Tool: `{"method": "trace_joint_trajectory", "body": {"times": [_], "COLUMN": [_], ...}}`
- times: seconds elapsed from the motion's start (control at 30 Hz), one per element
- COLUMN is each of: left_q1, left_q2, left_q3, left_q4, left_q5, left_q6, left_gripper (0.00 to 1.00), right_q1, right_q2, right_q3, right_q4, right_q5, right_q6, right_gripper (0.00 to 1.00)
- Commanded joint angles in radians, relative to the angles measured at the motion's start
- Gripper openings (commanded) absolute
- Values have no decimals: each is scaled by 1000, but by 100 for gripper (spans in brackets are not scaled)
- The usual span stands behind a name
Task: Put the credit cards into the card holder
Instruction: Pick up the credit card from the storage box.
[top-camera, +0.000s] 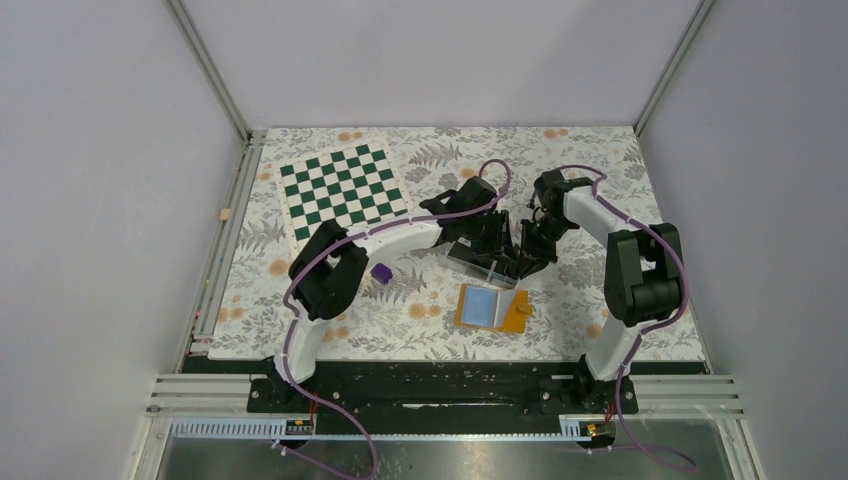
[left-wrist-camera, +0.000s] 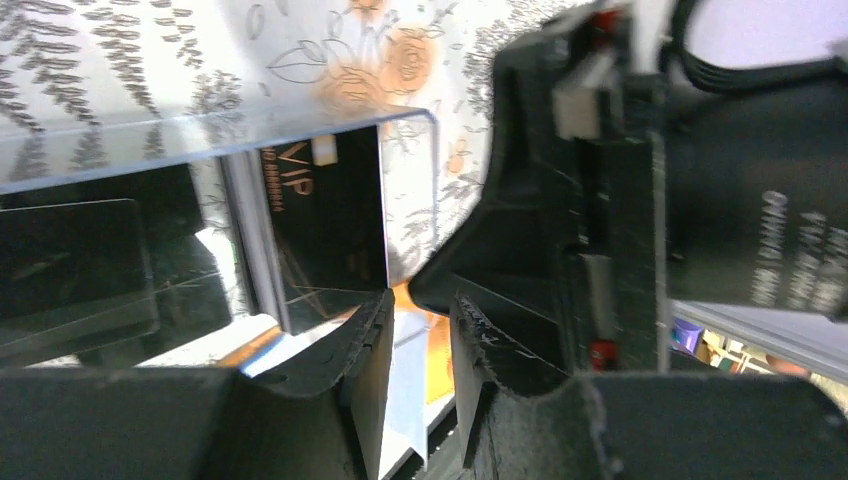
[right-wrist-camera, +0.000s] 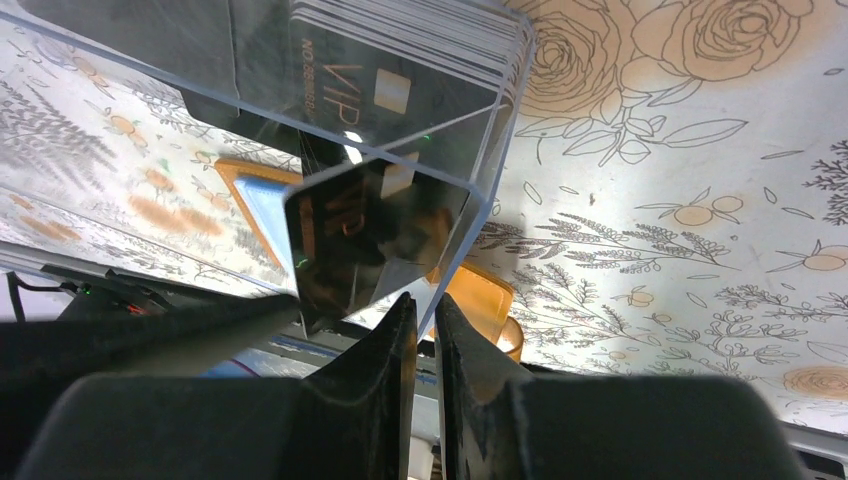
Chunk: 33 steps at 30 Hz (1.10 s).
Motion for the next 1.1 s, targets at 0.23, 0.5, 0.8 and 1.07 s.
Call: {"method": "trace_joint_trajectory", "body": {"times": [0.23, 0.5, 0.8, 1.07], "left_q1": [-21, -21, -15, -11], "left_q2": [4, 35, 59, 36], "left_q3": [28, 32, 47, 40], "left_q4": [30, -23, -86, -71], "left_q5": [70, 20, -29, -37], "left_q6": [8, -9, -29, -30], "left_gripper": [29, 24, 15, 0], "right_q1": [5, 5, 5, 5], "right_q2": [10, 5, -29, -65], "right_q3": [41, 39, 43, 64], "right_q4": [23, 24, 25, 12], "right_q5": [-35, -36, -46, -50], "right_q6": [-5, -3, -6, -14], "right_gripper": [18, 18, 22, 26]}}
